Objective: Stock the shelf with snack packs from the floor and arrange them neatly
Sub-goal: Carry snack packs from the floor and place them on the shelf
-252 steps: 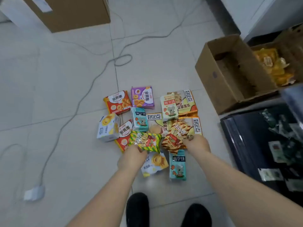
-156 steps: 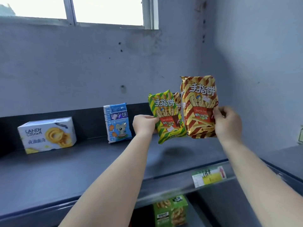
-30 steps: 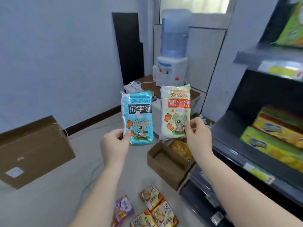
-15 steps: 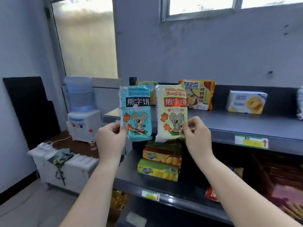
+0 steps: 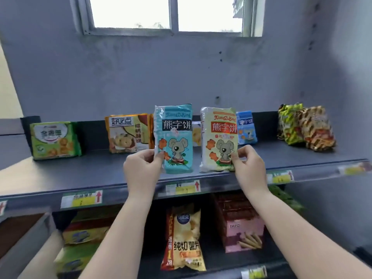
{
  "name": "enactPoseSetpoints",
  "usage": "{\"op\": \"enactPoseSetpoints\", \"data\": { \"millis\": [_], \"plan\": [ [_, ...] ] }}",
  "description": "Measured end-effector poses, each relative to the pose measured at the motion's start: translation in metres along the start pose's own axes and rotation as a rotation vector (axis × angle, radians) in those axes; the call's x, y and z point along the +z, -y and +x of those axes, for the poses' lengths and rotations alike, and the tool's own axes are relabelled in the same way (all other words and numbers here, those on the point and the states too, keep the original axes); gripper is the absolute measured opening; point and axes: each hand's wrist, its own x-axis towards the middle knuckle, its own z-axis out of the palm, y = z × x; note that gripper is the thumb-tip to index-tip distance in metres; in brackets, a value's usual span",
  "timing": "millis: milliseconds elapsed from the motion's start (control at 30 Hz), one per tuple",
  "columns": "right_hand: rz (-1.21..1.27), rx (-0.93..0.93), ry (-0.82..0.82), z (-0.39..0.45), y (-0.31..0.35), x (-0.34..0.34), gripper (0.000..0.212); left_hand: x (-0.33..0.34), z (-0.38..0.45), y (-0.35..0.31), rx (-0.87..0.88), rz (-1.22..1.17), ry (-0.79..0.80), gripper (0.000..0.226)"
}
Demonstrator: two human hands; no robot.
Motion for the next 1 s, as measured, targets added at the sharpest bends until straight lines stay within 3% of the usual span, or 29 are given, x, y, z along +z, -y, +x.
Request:
{"op": "enactPoseSetpoints", "data": {
  "millis": [267, 533, 1000],
  "plan": [
    [-0.136, 0.090, -0.022, 0.092, -0.071, -0.023, 0.014, 0.116, 0.051, -0.002, 0.091, -0.077, 0.135, 0.017],
    [-0.206, 0.267, -0.001, 0.181, -0.136, -0.033, 0.021, 0.187, 0.095, 0.000, 0.073, -0.043, 0.184, 0.014],
    [-0.053, 0.438, 0.329, 0.250, -0.189, -0.037, 0.025, 0.263, 0.087, -0.016, -0.010, 0.011, 0.071, 0.013]
  ]
}}
